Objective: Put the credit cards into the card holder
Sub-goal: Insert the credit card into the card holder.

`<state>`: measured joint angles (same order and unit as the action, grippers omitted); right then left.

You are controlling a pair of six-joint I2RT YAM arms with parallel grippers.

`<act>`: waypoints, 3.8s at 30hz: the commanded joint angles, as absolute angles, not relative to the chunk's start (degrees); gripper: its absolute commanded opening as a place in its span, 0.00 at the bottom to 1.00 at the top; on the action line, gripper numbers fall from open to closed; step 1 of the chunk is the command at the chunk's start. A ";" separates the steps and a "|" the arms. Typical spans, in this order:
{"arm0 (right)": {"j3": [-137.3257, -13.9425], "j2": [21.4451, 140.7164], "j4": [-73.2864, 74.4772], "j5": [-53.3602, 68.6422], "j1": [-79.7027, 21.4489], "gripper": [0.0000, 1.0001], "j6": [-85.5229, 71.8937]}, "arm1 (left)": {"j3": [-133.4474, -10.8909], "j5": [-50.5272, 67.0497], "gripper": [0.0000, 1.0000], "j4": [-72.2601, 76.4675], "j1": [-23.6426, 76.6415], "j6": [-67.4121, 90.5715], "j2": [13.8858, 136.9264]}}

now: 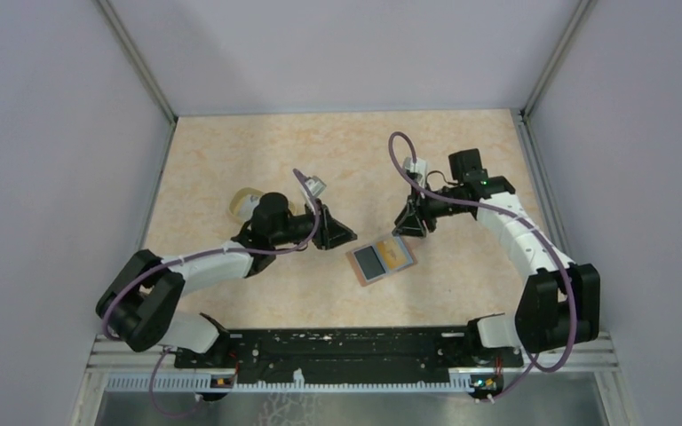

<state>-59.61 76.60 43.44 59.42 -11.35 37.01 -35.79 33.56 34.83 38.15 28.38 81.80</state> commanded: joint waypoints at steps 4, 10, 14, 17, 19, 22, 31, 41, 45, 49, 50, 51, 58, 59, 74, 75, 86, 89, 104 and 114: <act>-56.48 76.38 38.22 52.45 -11.12 0.43 33.31 | -25.15 24.46 0.48 44.31 36.35 28.01 72.43; -56.32 79.14 37.45 50.88 -11.07 0.46 33.72 | -17.48 14.01 0.98 47.04 35.84 32.04 66.83; -57.17 83.16 39.09 51.20 -11.07 0.46 34.32 | -15.14 20.30 0.98 51.92 35.60 33.88 68.82; -57.54 85.52 39.10 51.58 -11.05 0.46 33.39 | -15.78 24.07 0.95 51.75 35.68 35.61 71.80; -57.62 86.74 38.76 51.47 -10.99 0.46 32.47 | -15.23 25.05 0.87 54.33 35.88 37.29 74.56; -57.97 89.31 38.77 50.29 -10.92 0.46 31.10 | -13.60 25.99 0.80 60.28 36.50 38.96 78.58; -59.15 95.05 39.02 46.46 -10.90 0.43 29.34 | -17.46 21.74 0.76 51.99 38.74 40.08 81.34; -59.49 98.14 38.56 44.12 -10.94 0.39 27.69 | -18.24 22.08 0.63 52.17 38.99 43.82 85.33; -59.18 98.12 37.79 41.51 -10.90 0.38 26.91 | -19.17 22.56 0.61 51.37 39.02 43.99 86.50; -58.98 98.20 37.58 41.03 -10.90 0.38 26.67 | -19.87 22.73 0.61 50.28 39.02 43.86 87.17; -59.10 98.57 37.73 41.37 -10.90 0.37 26.71 | -20.17 22.91 0.61 49.93 39.02 43.86 87.42; -59.30 98.99 38.09 41.68 -10.90 0.37 26.90 | -20.47 23.05 0.61 49.42 39.02 43.88 87.64; -60.44 101.23 40.73 45.95 -10.90 0.31 27.64 | -21.77 23.63 0.59 48.12 39.03 44.04 89.29; -60.53 101.39 41.08 46.54 -10.90 0.31 27.68 | -21.94 23.67 0.59 47.96 39.02 43.97 89.35; -61.81 100.52 44.81 61.05 -10.81 0.29 28.29 | -23.02 24.43 0.57 47.09 39.11 43.57 90.29; -61.91 100.62 44.99 62.39 -10.81 0.29 28.26 | -23.03 24.58 0.57 47.18 39.17 43.45 90.33; -61.09 105.10 45.32 74.98 -10.90 0.29 27.12 | -23.38 32.00 0.61 57.25 39.27 47.50 93.48; -61.02 106.34 45.20 74.40 -11.27 0.27 27.10 | -23.84 32.93 0.62 63.06 39.90 51.55 96.96; -56.87 98.53 30.80 46.35 -11.58 0.36 15.69 | -33.07 22.56 0.32 45.03 45.19 44.60 98.15; -57.83 101.64 33.12 50.25 -11.51 0.32 16.47 | -38.22 22.23 0.19 42.30 45.83 44.21 104.71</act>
